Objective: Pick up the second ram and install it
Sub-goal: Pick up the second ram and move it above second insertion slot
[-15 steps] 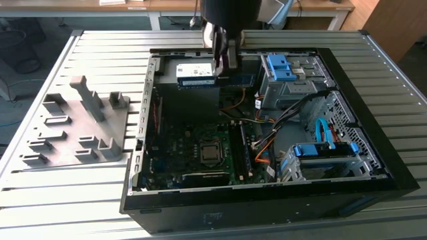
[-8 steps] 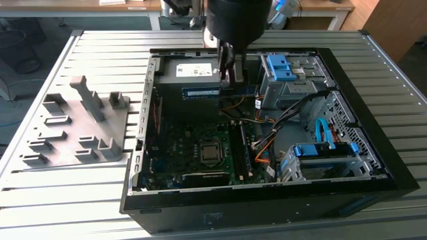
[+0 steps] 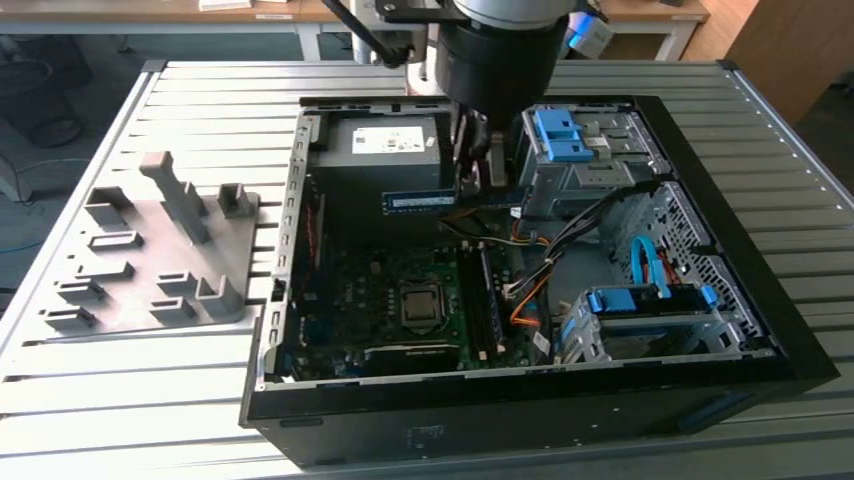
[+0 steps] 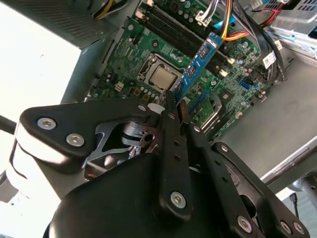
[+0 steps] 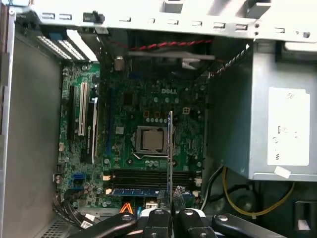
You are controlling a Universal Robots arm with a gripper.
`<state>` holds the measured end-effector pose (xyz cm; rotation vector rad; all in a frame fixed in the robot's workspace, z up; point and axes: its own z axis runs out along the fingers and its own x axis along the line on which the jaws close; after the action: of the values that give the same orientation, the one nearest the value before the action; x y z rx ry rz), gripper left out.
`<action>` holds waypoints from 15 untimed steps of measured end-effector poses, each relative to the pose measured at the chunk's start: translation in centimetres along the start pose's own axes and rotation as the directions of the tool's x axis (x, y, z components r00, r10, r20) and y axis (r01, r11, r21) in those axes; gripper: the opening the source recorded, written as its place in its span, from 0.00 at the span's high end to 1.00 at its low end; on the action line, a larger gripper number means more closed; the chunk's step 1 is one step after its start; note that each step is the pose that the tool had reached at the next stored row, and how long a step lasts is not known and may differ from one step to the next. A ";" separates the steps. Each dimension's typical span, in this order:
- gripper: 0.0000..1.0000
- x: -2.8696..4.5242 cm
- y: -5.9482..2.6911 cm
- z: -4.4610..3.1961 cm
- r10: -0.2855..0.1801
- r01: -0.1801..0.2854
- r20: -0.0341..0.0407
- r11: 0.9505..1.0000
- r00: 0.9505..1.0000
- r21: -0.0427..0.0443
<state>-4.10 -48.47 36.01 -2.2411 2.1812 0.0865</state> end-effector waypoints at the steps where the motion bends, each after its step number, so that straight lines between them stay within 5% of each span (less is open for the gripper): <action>1: 0.86 0.08 -0.13 0.19 0.000 0.000 0.000 1.000 1.000 0.000; 8: 0.86 0.25 -0.34 1.39 0.000 0.000 0.000 1.000 1.000 0.000; 15: 0.86 0.25 -0.35 1.40 0.000 0.000 -0.001 1.000 1.000 0.000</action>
<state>-3.79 -48.65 34.59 -2.2415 2.1814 0.0857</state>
